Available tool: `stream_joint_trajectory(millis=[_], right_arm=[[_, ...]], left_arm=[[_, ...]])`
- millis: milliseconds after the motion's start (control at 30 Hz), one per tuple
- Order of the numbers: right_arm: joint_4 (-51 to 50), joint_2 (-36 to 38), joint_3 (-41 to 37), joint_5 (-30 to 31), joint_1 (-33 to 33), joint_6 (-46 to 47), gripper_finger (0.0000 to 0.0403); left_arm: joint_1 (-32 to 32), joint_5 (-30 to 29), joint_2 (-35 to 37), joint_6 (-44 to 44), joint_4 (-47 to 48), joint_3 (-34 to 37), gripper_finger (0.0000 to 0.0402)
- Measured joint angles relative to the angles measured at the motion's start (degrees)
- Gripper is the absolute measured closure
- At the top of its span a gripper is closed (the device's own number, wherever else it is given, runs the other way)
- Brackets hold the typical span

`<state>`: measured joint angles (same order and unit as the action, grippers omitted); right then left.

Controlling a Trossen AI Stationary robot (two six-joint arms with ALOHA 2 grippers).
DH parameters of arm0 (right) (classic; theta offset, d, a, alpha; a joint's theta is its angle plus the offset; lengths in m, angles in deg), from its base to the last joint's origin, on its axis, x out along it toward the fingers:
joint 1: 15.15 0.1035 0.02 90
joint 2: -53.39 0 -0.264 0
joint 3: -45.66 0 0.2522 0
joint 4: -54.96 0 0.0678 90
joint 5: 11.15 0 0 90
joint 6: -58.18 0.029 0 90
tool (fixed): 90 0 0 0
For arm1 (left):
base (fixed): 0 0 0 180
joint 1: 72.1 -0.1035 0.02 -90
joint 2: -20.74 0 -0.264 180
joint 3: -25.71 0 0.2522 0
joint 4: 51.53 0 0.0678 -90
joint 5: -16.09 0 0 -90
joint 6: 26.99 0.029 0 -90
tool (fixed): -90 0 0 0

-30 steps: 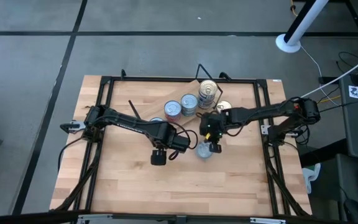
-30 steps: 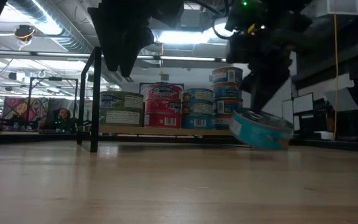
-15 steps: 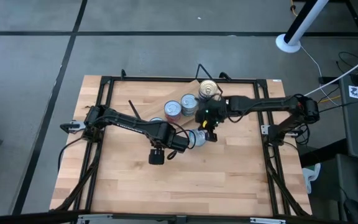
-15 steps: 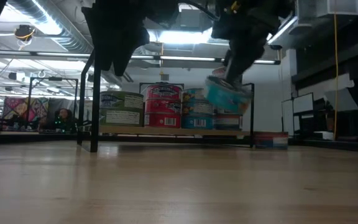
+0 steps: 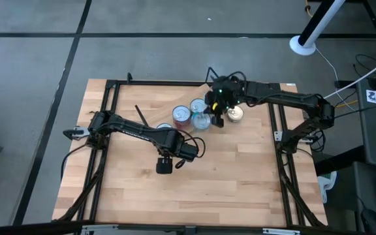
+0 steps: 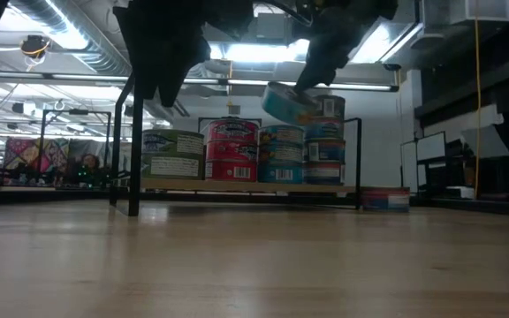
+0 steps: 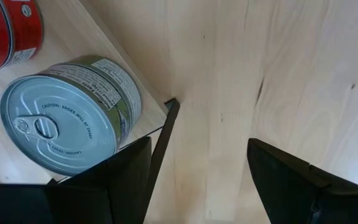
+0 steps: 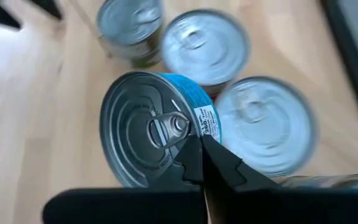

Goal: Stack canned seafood by type on shelf
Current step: Stack the yellow blue tuna can on top of the yellow blue tuna cans on the shelf

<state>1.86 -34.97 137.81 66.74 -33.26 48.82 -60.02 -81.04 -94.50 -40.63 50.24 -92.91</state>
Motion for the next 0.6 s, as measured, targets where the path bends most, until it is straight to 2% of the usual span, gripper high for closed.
stream_joint_trajectory(millis=[333,600], right_arm=[[4.4,0.0,0.1,1.5,-5.9,0.3,0.0402],[6.8,0.0,0.1,1.8,-7.9,1.6,0.0402]], left_arm=[[-0.1,0.0,0.0,-0.1,-0.1,0.0,0.0139],[-0.1,0.0,0.0,-0.1,-0.4,0.0,0.0139]])
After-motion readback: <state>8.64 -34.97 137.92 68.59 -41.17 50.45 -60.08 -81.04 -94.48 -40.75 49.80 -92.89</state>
